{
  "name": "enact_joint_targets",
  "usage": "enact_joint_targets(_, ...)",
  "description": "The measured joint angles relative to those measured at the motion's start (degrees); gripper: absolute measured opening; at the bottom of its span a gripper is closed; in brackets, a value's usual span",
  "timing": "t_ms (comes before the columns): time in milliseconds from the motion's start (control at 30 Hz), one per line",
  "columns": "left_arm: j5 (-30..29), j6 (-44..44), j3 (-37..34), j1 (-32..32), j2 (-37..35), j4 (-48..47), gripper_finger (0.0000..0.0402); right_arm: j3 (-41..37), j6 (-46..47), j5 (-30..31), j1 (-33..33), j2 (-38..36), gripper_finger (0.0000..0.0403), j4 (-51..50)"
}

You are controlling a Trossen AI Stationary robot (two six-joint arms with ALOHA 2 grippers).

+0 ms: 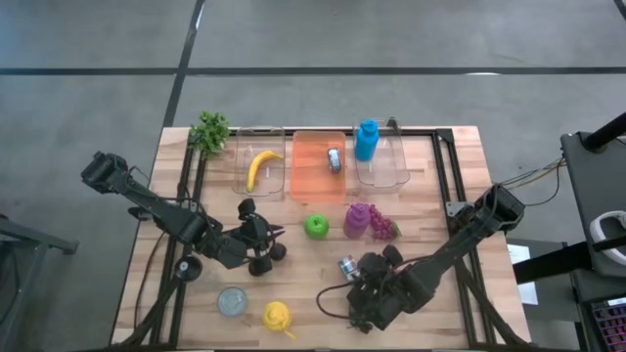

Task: Pick & Place Food Item
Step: Put the blue and pink tuna can into the orange bin

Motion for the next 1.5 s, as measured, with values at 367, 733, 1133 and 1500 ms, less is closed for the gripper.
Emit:
enact_joint_targets(367, 0.0, 0.0, 0.0, 0.0, 0.0, 0.0, 0.0047, -2.0, -0.2, 0.3, -0.7, 0.5, 0.0326, 3.7)
enact_joint_targets(733, 0.0, 0.0, 0.0, 0.0, 0.0, -0.3, 0.0047, -2.1, -1.2, 0.4, -2.5, 6.4, 0.037, 4.1)
enact_joint_targets(1133, 0.0, 0.0, 0.0, 0.0, 0.0, -0.3, 0.0047, -2.1, -3.6, 0.4, -4.1, 7.1, 0.0348, 5.3)
enact_joint_targets(1500, 0.0, 0.0, 0.0, 0.0, 0.0, -0.3, 0.0047, -2.1, -3.8, 0.4, -4.2, 7.1, 0.0254, 5.5)
